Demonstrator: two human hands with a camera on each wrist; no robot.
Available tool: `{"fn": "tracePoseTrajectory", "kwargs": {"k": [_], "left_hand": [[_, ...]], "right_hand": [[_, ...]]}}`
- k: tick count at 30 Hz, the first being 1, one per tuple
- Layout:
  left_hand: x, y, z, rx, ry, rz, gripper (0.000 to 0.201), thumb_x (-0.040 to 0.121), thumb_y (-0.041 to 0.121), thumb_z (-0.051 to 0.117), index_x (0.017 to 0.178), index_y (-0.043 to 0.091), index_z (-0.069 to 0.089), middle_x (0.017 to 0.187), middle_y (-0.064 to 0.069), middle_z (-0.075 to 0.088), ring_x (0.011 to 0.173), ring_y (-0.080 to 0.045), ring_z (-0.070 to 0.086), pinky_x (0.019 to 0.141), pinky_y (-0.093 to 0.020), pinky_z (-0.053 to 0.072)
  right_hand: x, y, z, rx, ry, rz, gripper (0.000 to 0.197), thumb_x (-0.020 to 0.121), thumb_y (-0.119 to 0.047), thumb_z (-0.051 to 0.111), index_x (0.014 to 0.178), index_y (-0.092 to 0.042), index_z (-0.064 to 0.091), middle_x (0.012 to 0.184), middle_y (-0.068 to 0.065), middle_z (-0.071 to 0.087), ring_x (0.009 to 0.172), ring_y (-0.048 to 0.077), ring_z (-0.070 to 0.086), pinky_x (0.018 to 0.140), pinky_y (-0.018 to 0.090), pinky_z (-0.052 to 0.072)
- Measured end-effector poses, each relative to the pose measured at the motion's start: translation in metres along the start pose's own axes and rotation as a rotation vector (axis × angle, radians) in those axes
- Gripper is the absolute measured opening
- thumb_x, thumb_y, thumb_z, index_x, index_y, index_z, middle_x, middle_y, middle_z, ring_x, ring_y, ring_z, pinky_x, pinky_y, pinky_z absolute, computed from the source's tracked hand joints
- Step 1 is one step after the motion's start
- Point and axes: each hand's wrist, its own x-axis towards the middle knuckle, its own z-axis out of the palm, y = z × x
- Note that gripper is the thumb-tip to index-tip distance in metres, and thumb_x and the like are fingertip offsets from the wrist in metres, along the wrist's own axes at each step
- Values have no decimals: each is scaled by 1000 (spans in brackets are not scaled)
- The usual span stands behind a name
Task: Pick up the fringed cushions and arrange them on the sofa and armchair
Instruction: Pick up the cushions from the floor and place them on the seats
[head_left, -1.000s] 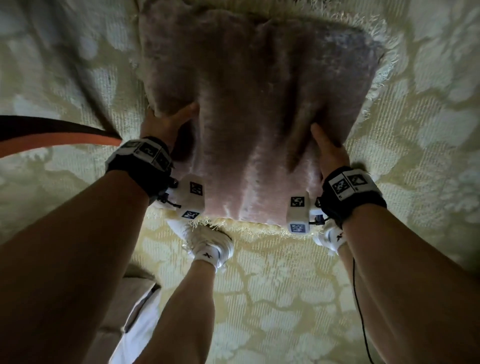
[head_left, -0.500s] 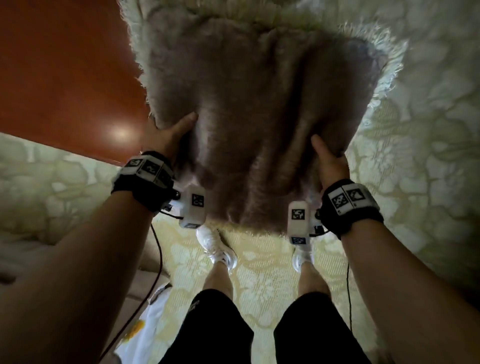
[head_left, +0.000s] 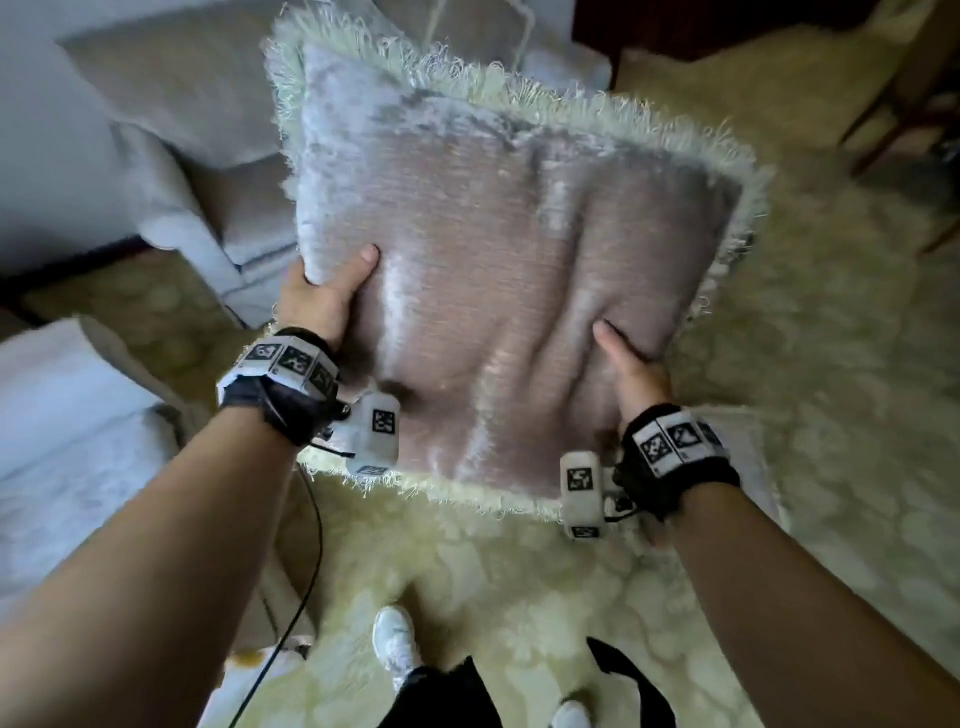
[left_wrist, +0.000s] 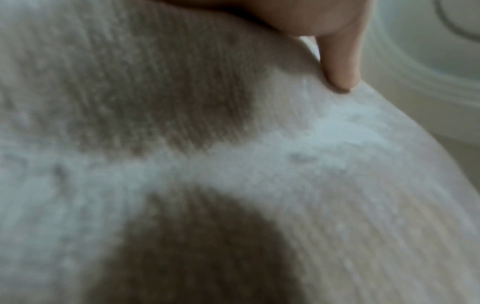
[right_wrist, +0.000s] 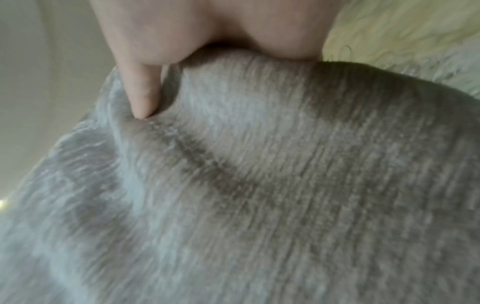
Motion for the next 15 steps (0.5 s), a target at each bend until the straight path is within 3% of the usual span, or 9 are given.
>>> {"fn": "tracePoseTrajectory", "kwargs": {"k": [3,5,7,10,12,15], "left_hand": [[7,30,-54,-73,114,57,64,83,41,81,137,15,61,123,2,70,110,-16,67,99,-26,52],[13,46,-89,-97,166,94,69,79,44,82,137,12,61,126,-1,70,110,-16,68,92,-21,54],[23,56,-122,-142,215,122,77,69,51,84,133,12,64,121,0,73,102,-12,70,83,-16,54],[46,67,-164,-186,281,158,84,64,54,85,133,13,62,117,3,71,95,-6,69,83,-15,53],[67,73,-190,-201,316,186,89,61,57,83,134,12,61,119,2,71,98,-9,69,86,-19,52],[108,83,-223,-209,346,207,74,75,45,84,136,11,59,122,0,69,109,-16,68,94,-25,51]], "right_hand": [[-10,-30,55,2,-119,-70,61,54,-42,88,104,-12,71,102,5,77,97,23,74,90,49,58],[-17,-44,91,10,-212,-86,66,53,-43,88,108,-13,70,102,5,77,96,24,74,90,50,58],[-21,-55,129,9,-281,-106,73,51,-46,91,112,-13,69,102,6,77,96,25,74,89,53,58],[-24,-69,192,-3,-331,-139,86,36,-59,93,107,-16,70,100,3,78,94,24,75,88,52,58],[-27,-76,236,17,-366,-153,75,40,-53,92,103,-16,70,100,4,77,95,24,74,89,51,58],[-24,-77,300,56,-381,-170,75,46,-46,88,111,-13,69,102,6,77,98,25,73,90,51,57]]}}
